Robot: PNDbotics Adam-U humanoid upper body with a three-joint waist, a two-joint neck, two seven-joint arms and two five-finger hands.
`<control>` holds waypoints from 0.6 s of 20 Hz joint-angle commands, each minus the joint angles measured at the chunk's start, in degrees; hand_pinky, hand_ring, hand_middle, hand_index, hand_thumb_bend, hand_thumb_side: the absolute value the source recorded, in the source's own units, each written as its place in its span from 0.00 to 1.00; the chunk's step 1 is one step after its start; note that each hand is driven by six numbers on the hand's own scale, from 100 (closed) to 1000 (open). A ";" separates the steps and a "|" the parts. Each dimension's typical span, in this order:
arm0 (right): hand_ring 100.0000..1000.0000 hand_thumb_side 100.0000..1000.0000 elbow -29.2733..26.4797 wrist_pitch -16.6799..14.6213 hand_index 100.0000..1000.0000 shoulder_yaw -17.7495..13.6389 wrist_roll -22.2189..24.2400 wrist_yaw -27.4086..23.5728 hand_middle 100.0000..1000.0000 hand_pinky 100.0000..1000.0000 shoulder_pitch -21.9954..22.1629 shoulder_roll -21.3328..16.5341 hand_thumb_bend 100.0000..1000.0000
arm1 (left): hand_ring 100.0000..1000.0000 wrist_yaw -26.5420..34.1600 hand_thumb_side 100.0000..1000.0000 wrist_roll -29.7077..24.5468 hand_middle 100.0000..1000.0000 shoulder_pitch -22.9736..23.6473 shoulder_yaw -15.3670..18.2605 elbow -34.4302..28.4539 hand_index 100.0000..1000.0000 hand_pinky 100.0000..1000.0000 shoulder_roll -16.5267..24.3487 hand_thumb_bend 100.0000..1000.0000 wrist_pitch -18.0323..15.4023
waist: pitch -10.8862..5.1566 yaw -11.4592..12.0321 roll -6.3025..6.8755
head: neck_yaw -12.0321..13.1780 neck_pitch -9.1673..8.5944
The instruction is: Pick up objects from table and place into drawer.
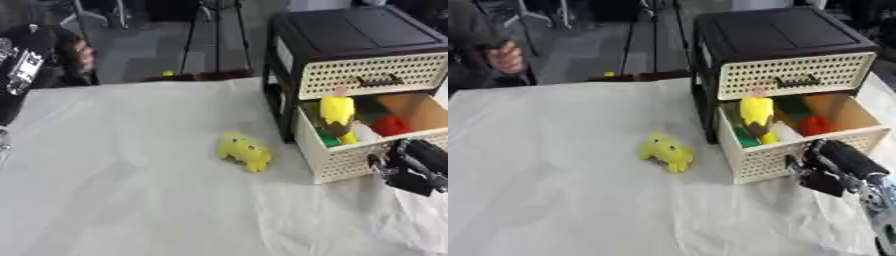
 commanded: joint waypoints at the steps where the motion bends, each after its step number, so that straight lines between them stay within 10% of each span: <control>1: 0.40 1.00 1.93 -0.20 0.62 0.38 0.00 1.19 0.43 0.19 -1.02 1.13 0.00 | 0.45 0.24 0.84 -0.16 0.42 -0.70 0.29 -0.49 0.65 0.44 0.84 0.18 -0.10 | -0.29 0.54 0.09 | -0.17 0.55; 12: 0.39 1.00 5.86 0.68 0.62 -1.00 -1.41 3.22 0.43 0.19 -4.45 1.57 0.00 | 0.44 0.46 0.84 -0.42 0.42 -0.60 0.22 -0.46 0.65 0.44 0.54 0.18 -0.30 | -0.38 1.93 0.44 | -0.47 0.59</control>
